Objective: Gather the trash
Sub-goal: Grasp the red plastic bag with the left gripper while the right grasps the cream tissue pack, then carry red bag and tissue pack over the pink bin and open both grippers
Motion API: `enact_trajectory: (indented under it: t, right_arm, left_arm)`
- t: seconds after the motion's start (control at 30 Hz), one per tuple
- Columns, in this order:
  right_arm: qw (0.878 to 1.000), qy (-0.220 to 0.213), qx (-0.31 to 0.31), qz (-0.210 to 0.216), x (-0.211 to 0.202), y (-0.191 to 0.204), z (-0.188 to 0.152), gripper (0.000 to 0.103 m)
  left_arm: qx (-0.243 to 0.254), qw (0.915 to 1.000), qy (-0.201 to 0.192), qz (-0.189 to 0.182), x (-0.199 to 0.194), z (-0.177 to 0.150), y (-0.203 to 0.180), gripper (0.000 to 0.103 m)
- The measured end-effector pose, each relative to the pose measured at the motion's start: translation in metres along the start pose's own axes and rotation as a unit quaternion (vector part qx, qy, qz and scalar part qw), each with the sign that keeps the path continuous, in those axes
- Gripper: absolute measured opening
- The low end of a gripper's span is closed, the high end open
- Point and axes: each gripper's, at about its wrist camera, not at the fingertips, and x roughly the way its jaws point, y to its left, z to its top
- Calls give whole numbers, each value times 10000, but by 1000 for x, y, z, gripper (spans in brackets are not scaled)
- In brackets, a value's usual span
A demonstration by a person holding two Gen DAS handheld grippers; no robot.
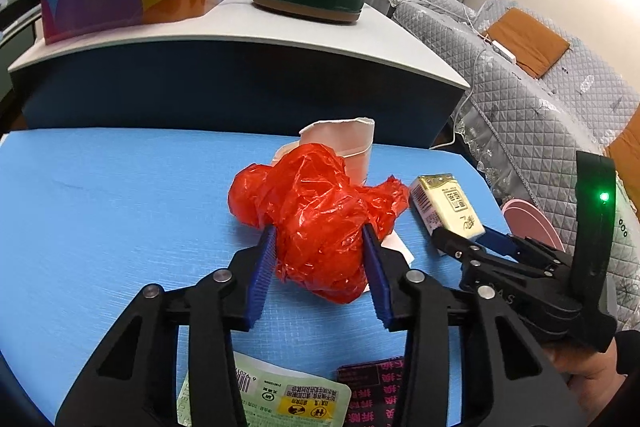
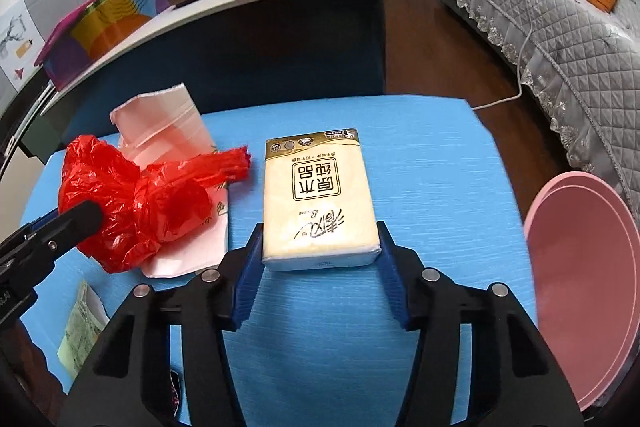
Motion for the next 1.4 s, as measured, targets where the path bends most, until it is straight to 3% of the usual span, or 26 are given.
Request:
enact_trajectory:
  t: [0.67, 1.13, 1.4]
  right_arm:
    - [9960, -814, -205, -291, -86, -13, -8, 53]
    - [9900, -1339, -162, -414, -148, -39, -22, 53]
    - [9849, -1654, -92, -498, -180, -63, -26, 53]
  left_arm:
    - [392, 9976, -518, 220, -43, 2, -28, 38]
    - [602, 9940, -898, 140, -75, -14, -44, 38]
    - [715, 9938, -850, 88, -80, -16, -62, 38]
